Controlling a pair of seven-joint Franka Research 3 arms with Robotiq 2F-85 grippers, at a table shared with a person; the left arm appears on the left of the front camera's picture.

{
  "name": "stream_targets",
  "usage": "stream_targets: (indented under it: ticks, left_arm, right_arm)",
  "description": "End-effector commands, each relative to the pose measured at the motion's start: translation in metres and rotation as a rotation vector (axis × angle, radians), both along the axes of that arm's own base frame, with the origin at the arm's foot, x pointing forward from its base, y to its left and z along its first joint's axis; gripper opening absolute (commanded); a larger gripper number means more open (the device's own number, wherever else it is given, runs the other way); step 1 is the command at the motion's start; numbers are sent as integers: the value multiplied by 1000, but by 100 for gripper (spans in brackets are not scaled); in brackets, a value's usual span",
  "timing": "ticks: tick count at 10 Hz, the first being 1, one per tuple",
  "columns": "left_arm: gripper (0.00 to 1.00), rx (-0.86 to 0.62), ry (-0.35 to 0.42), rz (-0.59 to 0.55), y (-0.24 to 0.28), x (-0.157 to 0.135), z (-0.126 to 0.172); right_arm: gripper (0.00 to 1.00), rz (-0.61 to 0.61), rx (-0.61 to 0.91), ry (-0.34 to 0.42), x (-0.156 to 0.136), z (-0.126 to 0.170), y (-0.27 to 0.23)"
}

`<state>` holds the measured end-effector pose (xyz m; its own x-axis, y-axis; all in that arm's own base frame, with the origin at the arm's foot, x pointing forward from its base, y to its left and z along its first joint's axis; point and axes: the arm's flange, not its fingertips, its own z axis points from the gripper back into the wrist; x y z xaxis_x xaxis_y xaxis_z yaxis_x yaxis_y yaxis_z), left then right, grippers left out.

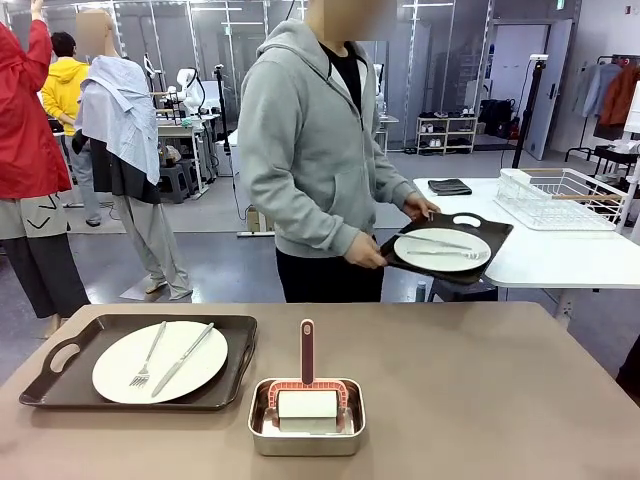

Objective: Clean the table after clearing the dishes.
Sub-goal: When the left (or right) Handle tray is removed, use the left hand (or right hand) to clean the left (or right) side of the table with the Lint Roller.

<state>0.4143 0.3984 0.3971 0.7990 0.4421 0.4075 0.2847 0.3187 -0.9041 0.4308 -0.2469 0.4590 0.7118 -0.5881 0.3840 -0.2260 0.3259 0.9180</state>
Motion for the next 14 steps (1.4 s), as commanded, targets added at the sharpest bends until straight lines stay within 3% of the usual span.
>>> stream_targets:
  ticks: [1, 4, 6, 9, 14]
  left_arm:
    - [100, 9, 4, 2, 2, -3, 1]
    - [100, 9, 4, 2, 2, -3, 1]
    - [100, 9, 4, 2, 2, -3, 1]
    - [100, 9, 4, 2, 2, -3, 1]
    - [100, 9, 4, 2, 2, -3, 1]
  right_arm:
    - [100, 150, -213, -30, 32, 47, 66]
    - [100, 426, -468, -69, 55, 84, 199]
    - [100, 634, -615, -74, 49, 83, 298]
    - [100, 856, -816, -100, 20, 60, 397]
    - [100, 925, -818, -116, 13, 52, 425]
